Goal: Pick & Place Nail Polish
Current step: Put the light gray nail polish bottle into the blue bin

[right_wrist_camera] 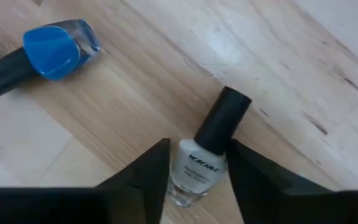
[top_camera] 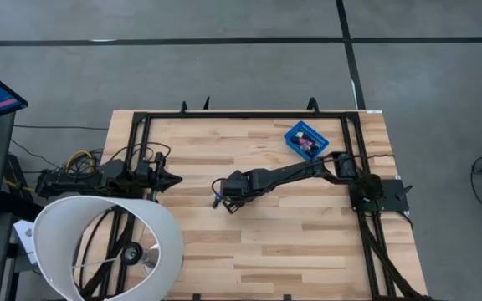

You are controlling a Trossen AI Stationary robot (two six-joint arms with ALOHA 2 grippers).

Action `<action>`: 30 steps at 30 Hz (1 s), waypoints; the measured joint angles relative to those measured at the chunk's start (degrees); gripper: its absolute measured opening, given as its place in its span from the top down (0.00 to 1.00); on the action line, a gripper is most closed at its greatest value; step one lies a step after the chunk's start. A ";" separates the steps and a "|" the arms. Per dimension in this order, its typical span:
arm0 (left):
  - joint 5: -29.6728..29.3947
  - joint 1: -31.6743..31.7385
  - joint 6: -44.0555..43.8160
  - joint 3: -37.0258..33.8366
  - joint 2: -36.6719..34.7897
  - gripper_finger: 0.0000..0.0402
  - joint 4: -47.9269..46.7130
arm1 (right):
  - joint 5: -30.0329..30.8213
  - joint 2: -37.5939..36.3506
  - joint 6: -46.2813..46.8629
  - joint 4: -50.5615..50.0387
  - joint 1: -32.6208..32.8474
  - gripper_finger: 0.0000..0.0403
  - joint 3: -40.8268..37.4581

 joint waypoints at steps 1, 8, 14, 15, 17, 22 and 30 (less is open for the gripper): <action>-0.01 0.01 0.00 0.01 0.00 0.97 0.00 | -0.07 0.00 0.00 -0.13 0.01 0.67 0.00; 0.00 0.02 0.00 0.00 0.00 0.97 0.00 | -2.29 -0.15 -1.33 -0.84 0.15 0.76 0.02; -0.02 0.02 0.00 0.00 0.00 0.97 0.00 | -2.70 -1.21 -3.77 -2.01 0.02 0.75 -0.27; 0.00 0.01 0.00 0.00 0.00 0.97 0.00 | -2.69 -1.91 -4.59 -2.79 -0.26 0.75 -0.40; -0.02 0.01 0.00 0.00 0.00 0.97 0.02 | -2.37 -3.38 -6.96 -4.97 -1.00 0.76 -0.54; 0.00 0.02 0.00 0.00 0.00 0.97 0.04 | 0.34 -7.58 -12.14 -8.09 -4.49 0.75 -0.35; 0.00 0.00 0.00 0.00 0.00 0.97 0.19 | 6.08 -16.54 -22.70 -16.48 -13.20 0.75 -1.96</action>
